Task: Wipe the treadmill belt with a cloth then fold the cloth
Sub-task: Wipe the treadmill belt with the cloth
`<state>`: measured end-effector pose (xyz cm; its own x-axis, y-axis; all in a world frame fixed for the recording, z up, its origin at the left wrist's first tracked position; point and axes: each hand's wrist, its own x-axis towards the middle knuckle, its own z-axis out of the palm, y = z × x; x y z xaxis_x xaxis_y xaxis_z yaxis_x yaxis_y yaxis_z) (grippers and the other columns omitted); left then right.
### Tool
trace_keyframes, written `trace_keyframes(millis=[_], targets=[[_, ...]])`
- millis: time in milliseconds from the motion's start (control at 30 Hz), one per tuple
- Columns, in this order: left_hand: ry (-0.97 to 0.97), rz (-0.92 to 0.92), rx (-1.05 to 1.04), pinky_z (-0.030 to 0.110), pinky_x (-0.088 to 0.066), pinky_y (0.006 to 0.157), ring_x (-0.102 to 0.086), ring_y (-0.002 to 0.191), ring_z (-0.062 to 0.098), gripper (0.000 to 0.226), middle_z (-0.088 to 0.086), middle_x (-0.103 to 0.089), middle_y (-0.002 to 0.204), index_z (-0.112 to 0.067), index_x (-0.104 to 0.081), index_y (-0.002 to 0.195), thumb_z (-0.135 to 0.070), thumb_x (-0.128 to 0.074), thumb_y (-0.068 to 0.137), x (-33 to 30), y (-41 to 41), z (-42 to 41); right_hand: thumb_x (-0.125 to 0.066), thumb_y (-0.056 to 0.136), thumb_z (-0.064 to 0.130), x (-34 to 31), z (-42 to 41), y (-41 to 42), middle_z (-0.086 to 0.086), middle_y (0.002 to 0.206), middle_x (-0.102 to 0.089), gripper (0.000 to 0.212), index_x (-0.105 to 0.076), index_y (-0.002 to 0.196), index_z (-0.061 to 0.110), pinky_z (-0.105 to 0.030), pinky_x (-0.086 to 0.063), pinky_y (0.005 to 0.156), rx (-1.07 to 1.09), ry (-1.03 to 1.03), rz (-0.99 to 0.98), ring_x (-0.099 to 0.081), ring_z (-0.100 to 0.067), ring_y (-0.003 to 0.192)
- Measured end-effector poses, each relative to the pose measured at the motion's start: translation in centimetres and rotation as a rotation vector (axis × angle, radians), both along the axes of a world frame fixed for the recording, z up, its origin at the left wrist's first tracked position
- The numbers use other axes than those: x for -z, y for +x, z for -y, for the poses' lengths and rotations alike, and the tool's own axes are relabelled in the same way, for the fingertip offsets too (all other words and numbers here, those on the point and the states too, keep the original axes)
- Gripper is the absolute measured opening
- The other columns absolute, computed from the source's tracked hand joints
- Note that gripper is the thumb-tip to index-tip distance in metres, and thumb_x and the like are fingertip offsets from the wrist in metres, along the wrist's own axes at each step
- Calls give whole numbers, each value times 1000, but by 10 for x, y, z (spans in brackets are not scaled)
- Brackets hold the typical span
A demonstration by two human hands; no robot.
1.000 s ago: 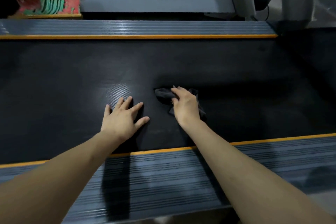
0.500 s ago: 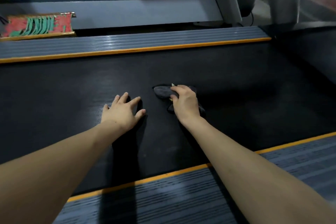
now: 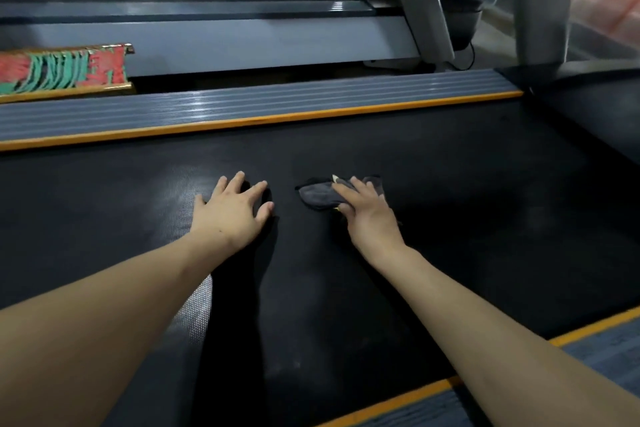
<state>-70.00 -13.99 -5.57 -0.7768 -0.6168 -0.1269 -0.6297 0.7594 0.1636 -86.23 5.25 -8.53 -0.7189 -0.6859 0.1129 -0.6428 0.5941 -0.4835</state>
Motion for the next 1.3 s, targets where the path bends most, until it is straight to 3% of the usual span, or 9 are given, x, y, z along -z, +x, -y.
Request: trace_keyframes(millis=[333,467,667,733,833,933,1033,1133,1300], targets=[[-67,-54,-41,61,-22,116,-16,154,23,49,-9,-30,159,-45,-35,150,-54,-22,104,16,3,88,-56,99,22,0,98,-98,-13,151,-46,40,-58,138,32,-40,-30,115,43,-50,-48,-40,-34,139],[-61,-34,-11,63,-10,119,-6,156,21,51,-11,-13,168,-51,-21,155,-56,-19,104,33,12,104,-50,101,27,-1,118,-116,-15,150,-46,42,-52,142,35,-47,-31,115,110,-48,6,-40,-35,138],[-100,-138,-16,67,-4,119,-3,157,18,52,-13,-13,168,-50,-21,155,-55,-17,103,48,14,101,-53,95,51,-20,144,-73,7,128,-64,34,-68,121,35,-37,-39,101,207,-149,4,-54,-23,123],[-104,-148,-17,67,-4,119,-4,157,17,52,-13,-15,168,-50,-22,154,-56,-18,103,49,14,101,-56,94,49,-21,172,-48,9,127,-65,30,-71,116,35,-33,-39,98,117,-143,4,-56,-23,120],[-114,-168,-22,65,-5,120,-4,156,15,52,-14,-17,168,-50,-24,154,-57,-20,102,50,15,102,-61,94,43,-15,203,-18,6,132,-62,22,-71,111,34,-39,-36,107,-66,-155,-11,-51,-21,126],[-111,-180,-29,64,-4,121,-4,156,13,52,-15,-16,167,-52,-24,153,-59,-20,102,50,15,102,-62,90,45,-15,190,-41,14,122,-67,19,-70,107,41,-37,-46,99,-115,-121,45,-59,-15,116],[-102,-185,-36,62,-2,122,-3,156,12,53,-16,-15,168,-53,-23,154,-60,-20,101,49,17,102,-62,87,45,-21,152,-93,15,118,-69,21,-70,107,40,-35,-49,97,22,-104,-23,-63,-18,112],[-101,-184,-37,61,-2,122,-2,156,12,53,-16,-15,168,-52,-23,154,-60,-20,101,47,17,101,-62,90,43,-23,117,-134,2,117,-71,22,-71,109,35,-36,-48,95,261,-82,-24,-63,-30,111],[-90,-210,-71,58,0,124,-1,155,5,60,-20,-15,167,-43,-27,156,-63,-23,100,48,17,103,-61,90,42,-19,155,-93,0,115,-71,23,-72,108,32,-37,-48,91,302,-104,-29,-63,-31,109]])
